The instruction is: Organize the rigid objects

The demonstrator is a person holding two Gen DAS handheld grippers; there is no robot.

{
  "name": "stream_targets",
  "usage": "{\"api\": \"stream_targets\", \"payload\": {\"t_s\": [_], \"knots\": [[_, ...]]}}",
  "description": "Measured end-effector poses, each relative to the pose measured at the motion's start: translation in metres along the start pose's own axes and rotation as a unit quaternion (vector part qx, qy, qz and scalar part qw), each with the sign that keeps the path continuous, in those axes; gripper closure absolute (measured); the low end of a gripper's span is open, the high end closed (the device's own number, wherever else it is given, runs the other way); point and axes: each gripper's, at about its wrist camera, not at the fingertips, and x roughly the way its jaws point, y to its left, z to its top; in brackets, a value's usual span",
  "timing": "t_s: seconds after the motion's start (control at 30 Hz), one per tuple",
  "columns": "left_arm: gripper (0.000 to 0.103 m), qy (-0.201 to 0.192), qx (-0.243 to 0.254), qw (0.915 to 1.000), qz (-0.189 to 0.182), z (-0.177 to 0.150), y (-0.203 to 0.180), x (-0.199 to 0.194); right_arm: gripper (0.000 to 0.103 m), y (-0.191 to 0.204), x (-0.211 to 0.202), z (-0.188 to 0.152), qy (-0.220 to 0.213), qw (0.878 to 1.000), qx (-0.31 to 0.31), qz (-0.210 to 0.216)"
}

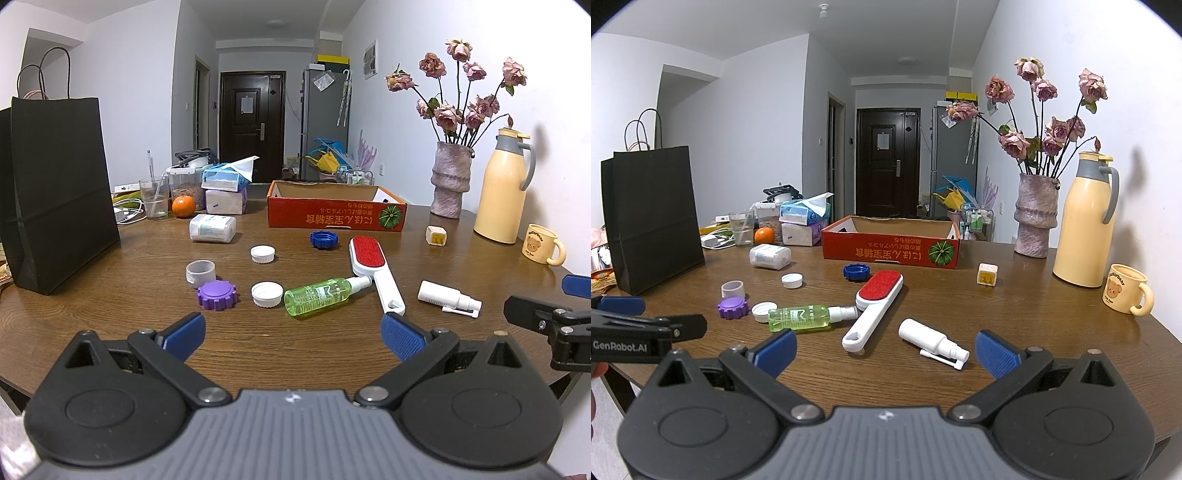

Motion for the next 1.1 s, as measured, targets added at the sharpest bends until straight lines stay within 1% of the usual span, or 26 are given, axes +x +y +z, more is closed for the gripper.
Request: {"api": "stream_targets", "payload": {"t_s": [0.57,1.1], "knots": [[0.000,0.002,-0.003,1.0000,0.004,-0.001,0.001,0.005,0.000,-0.002,0.002,-0.002,0.003,1.000,0.000,-0.001],[0.000,0.027,-0.010,0.9995,0.012,0.003,0.007,0.042,0.000,-0.008,0.043,-0.007,0.037,0.999,-0.005,-0.006]]}}
